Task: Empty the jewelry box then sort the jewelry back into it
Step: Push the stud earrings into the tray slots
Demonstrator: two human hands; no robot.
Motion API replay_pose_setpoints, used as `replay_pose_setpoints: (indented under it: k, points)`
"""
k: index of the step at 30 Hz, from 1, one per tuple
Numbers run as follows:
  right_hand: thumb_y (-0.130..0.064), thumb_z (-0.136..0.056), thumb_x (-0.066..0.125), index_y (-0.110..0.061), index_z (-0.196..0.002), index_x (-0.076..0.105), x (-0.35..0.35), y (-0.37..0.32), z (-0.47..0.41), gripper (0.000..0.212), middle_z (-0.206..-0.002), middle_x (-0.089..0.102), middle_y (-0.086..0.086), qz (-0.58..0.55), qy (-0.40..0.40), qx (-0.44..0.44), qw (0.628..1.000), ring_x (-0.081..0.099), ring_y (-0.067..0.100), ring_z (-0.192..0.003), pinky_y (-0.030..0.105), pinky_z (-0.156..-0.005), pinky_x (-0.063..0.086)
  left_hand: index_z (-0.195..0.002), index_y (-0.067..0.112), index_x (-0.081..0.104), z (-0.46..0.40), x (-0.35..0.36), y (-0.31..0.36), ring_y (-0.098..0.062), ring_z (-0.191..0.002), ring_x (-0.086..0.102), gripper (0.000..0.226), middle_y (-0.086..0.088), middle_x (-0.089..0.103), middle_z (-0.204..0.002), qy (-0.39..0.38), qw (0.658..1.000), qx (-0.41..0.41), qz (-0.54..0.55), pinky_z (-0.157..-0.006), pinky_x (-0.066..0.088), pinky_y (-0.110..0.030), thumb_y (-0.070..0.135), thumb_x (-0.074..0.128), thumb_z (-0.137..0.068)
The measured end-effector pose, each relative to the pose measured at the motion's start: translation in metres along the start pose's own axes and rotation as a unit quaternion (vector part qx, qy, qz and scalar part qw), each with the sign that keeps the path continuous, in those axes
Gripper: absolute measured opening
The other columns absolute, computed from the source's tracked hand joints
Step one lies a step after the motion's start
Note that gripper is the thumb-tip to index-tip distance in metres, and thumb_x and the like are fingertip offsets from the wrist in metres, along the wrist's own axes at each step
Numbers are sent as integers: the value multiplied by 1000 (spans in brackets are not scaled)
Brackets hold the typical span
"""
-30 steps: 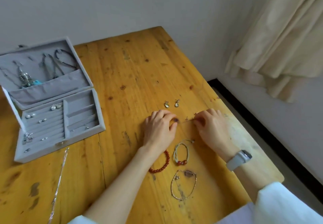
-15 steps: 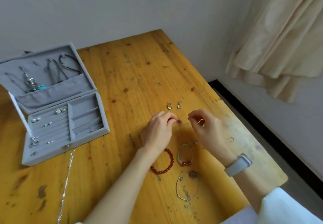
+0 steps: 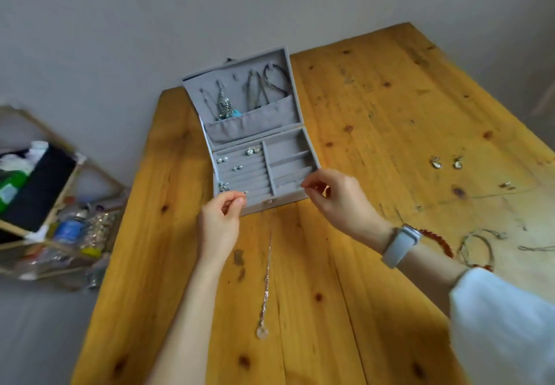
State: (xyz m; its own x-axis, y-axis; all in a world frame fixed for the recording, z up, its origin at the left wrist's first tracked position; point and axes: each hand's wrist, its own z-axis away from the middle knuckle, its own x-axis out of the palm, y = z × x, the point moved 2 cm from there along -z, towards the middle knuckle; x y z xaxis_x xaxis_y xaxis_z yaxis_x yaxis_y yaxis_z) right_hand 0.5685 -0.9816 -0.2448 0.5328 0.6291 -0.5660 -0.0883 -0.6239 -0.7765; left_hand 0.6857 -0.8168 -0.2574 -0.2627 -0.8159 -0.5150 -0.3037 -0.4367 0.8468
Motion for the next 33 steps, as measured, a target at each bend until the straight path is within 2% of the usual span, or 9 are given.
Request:
replay_pose_setpoints:
  k: [4,7,12,16,19,23,25,28,33]
  points:
    - [-1,-83,55,-8,-90,66,26,-6,-9,14,-83,61,-1,6,-22,4,1000,50,10,-74,3,-65,35,-85,17,65,-25,-19,-10,-11,-77,54,12,0,61,-88,-54,996,-15,-71,-71,39,-21,8,57,-87]
    - [-1,-84,54,-8,-91,66,31,-5,-12,15,-86,63,1,10,-20,10,1000,51,12,-76,10,-66,32,-87,16,68,-39,-21,-13,-14,-81,51,8,-3,51,-94,-80,989,-25,-118,-74,35,-20,12,61,-86]
    - [-3,-86,53,-8,-94,65,31,0,-12,16,-86,56,-5,18,-21,29,999,52,12,-81,14,-71,34,-89,21,70,-46,-18,-14,-18,-87,48,9,2,45,-89,-115,977,-46,-175,-77,34,-24,19,61,-87]
    - [-4,-87,53,-9,-96,65,33,2,-13,16,-88,58,-4,23,-21,29,999,53,14,-84,23,-75,43,-81,30,68,-49,-18,-12,-19,-93,49,8,9,45,-85,-125,960,-46,-246,-94,39,-39,24,63,-85]
    - [-6,-87,53,-10,-97,66,37,0,-13,16,-92,65,0,24,-13,29,999,52,12,-83,27,-76,46,-75,34,63,-47,-17,-9,-17,-95,48,13,7,47,-89,-113,963,-43,-239,-97,37,-43,24,65,-83]
    - [-9,-87,54,-11,-100,64,45,-7,-15,16,-94,65,-1,29,-23,7,999,46,7,-82,24,-72,42,-78,30,62,-46,-16,-8,-19,-94,50,11,9,44,-80,-90,969,-11,-228,-89,40,-37,22,68,-81]
    - [-10,-87,56,-10,-97,64,49,-12,-20,13,-93,65,-1,25,-28,-2,999,47,8,-81,22,-70,41,-78,28,63,-43,-16,-11,-19,-91,50,11,9,44,-79,-60,979,17,-195,-83,40,-34,18,66,-81]
    - [-10,-86,57,-10,-95,65,59,-20,-31,12,-92,66,2,31,-41,-12,999,53,15,-84,25,-72,42,-87,20,69,-32,-19,-22,-22,-92,50,12,2,50,-88,9,983,67,-169,-81,37,-29,11,61,-84]
    - [-10,-87,55,-10,-94,66,84,-31,-46,13,-95,67,6,78,-89,-45,992,55,22,-94,27,-74,39,-95,17,71,-10,-20,-41,-23,-96,44,33,-5,57,-102,50,961,149,-228,-85,42,-41,30,45,-78]
